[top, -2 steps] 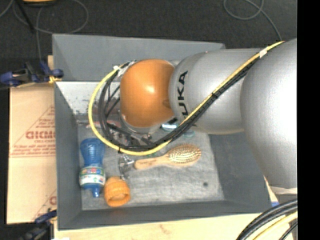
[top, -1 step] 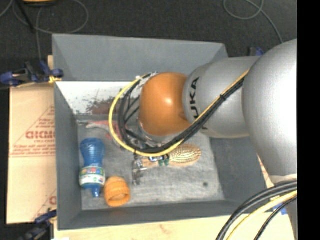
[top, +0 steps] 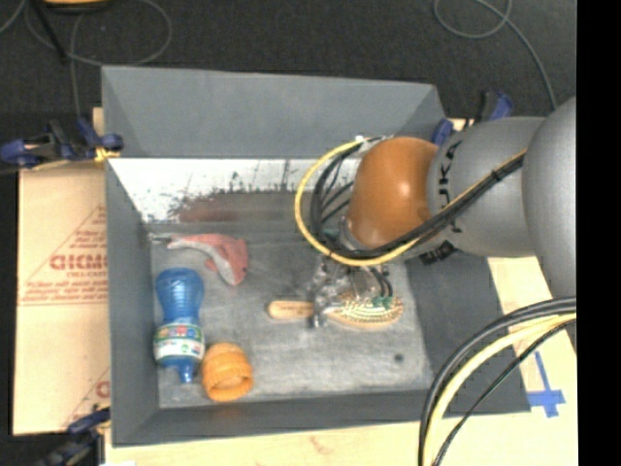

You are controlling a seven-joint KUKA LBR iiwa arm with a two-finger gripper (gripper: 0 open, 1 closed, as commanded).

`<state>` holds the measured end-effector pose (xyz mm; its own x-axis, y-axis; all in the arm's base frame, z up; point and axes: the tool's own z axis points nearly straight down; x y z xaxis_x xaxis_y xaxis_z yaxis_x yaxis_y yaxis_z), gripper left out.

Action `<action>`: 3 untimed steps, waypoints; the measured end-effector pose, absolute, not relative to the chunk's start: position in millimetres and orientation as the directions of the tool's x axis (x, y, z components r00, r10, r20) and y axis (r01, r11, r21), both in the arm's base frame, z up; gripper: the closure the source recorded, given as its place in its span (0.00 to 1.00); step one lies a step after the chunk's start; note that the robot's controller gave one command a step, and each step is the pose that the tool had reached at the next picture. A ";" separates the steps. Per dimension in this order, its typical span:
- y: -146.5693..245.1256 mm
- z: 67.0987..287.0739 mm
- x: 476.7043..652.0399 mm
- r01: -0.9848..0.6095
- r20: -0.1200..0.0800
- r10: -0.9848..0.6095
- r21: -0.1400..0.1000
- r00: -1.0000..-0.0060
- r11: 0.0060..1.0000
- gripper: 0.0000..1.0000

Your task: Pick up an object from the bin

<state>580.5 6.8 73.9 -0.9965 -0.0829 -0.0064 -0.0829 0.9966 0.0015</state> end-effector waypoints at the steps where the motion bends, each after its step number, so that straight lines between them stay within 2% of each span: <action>1: 6.7 74.0 580.5 -0.081 -0.006 -0.081 0.002 -0.997 0.997 1.00; 2: 15.0 220.6 555.3 -0.029 -0.003 -0.029 0.002 -1.000 1.000 1.00; 3: 15.0 220.1 554.9 -0.029 -0.002 -0.029 0.002 -1.000 1.000 1.00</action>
Offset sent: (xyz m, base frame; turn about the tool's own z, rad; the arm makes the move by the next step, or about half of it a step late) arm -0.0265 0.0082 0.1457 0.0556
